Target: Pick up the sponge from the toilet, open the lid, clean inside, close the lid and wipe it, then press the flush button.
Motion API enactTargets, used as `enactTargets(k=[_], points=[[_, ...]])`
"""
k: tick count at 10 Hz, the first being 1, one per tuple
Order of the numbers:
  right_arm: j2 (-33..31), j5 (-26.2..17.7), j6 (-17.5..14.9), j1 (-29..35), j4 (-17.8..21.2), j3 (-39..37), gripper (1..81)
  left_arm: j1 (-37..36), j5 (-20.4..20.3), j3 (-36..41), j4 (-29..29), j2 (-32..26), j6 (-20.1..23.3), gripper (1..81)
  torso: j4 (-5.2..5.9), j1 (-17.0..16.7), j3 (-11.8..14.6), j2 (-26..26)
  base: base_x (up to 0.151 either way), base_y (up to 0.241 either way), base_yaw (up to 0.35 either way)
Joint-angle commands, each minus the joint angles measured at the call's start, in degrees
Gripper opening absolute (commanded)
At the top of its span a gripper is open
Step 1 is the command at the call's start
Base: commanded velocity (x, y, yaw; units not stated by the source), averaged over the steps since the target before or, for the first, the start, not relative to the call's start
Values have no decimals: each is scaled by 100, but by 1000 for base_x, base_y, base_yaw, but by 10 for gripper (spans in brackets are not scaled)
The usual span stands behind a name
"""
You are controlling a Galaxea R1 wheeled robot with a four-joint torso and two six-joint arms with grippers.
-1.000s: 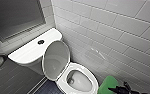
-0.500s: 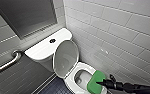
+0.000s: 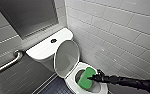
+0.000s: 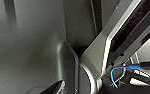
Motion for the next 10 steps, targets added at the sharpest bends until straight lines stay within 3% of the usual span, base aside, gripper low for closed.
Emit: enactTargets(k=[1, 5, 7, 10], points=[[983, -668, 62, 891, -43, -784, 10, 48, 456, 202, 6, -111, 23, 811, 0, 0, 0, 0, 0, 0, 0], [1819, -835, 255, 1041, -33, -1267, 10, 39, 456, 176, -11, -111, 23, 811, 0, 0, 0, 0, 0, 0, 0], [1987, -835, 448, 796, -42, -1532, 10, 30, 456, 176, -3, -111, 23, 811, 0, 0, 0, 0, 0, 0, 0], [1988, -844, 465, 303, -182, -1647, 10, 22, 456, 185, -3, -128, 23, 811, 0, 0, 0, 0, 0, 0, 0]])
